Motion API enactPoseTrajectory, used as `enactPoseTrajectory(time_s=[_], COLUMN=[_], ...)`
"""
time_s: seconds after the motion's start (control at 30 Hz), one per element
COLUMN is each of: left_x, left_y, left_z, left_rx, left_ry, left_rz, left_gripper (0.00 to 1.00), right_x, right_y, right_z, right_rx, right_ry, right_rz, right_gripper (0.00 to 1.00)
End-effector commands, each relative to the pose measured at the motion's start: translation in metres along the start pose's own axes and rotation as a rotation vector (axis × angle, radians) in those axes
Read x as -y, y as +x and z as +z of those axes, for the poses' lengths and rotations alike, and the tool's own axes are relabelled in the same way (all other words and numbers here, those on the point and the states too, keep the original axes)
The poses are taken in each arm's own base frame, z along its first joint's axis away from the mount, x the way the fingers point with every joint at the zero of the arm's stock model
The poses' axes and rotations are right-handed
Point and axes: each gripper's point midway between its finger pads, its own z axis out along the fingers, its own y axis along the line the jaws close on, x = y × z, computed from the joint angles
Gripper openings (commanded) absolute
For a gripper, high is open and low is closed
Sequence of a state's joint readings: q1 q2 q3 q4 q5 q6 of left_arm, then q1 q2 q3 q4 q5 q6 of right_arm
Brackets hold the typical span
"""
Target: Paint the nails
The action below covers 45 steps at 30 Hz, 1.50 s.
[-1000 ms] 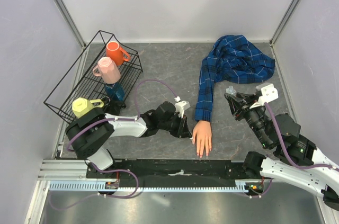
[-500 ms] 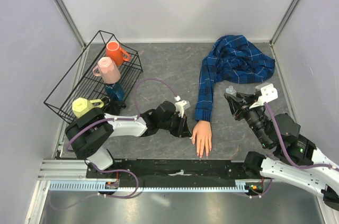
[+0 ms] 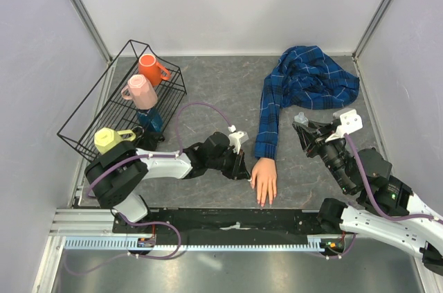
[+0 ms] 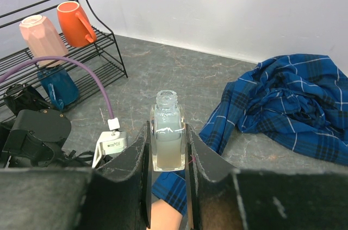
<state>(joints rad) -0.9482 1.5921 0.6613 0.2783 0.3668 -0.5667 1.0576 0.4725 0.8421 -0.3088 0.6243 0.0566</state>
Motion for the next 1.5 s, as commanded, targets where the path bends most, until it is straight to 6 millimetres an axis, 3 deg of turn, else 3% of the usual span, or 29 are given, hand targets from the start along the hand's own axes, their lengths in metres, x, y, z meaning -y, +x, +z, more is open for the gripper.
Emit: enactPoseTrajectory(time_s=[0.0,0.7,1.47], left_x=[0.016,0.029,0.028], left_y=[-0.027,-0.017,-0.032], left_z=[-0.005,-0.004,0.001], left_rx=[0.075,0.058,0.074], left_ry=[0.037,0.074,0.033], left_rz=[0.063,0.041,0.079], left_gripper=[0.02,0.02,0.02], right_x=[-0.003,-0.003,-0.003], right_y=[-0.004,-0.006,-0.006], right_z=[0.001,-0.001,0.000], right_rx=[0.016,0.023,0.021], right_ry=[-0.011,-0.018,-0.017], right_rz=[0.017,0.023,0.020], right_gripper=[0.00,0.00,0.00])
